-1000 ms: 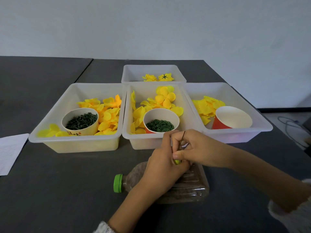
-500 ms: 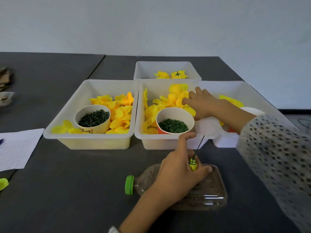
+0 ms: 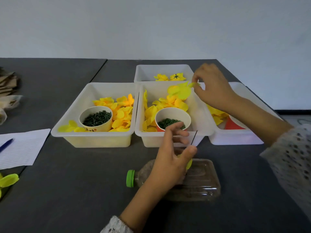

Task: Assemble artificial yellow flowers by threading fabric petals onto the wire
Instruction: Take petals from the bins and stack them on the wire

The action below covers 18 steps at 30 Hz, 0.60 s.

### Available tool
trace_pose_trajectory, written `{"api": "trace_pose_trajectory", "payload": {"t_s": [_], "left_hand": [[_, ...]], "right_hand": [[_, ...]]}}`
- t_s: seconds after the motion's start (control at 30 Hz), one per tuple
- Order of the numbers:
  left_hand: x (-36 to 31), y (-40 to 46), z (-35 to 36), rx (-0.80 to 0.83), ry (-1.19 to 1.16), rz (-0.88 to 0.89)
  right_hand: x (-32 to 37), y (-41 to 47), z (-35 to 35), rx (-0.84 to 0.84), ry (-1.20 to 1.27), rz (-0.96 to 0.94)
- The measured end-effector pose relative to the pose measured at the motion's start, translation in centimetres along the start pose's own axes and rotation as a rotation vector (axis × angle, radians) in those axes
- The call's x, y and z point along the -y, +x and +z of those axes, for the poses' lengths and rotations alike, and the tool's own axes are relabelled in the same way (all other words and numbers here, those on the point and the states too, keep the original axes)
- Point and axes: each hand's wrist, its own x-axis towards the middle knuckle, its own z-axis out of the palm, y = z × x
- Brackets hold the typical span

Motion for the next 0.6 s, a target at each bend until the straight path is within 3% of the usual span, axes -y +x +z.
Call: {"api": "trace_pose_trajectory", "payload": {"t_s": [0.13, 0.27, 0.4, 0.6], "left_hand": [[-0.6, 0.0, -0.5, -0.166, -0.074, 0.035], [-2.3, 0.4, -1.1, -0.215, -0.031, 0.016], [-4.8, 1.2, -1.5, -0.165, -0.007, 0.022], [-6.3, 1.8, -2.0, -0.131, -0.07, -0.056]], "right_hand": [[3.7, -2.3, -3.6, 0.128, 0.686, 0.377], [5.7, -5.6, -6.2, 0.335, 1.165, 0.514], [6.5, -7.7, -6.9, 0.493, 1.344, 0.554], [6.4, -9.0, -6.3, 0.514, 1.376, 0.635]]}}
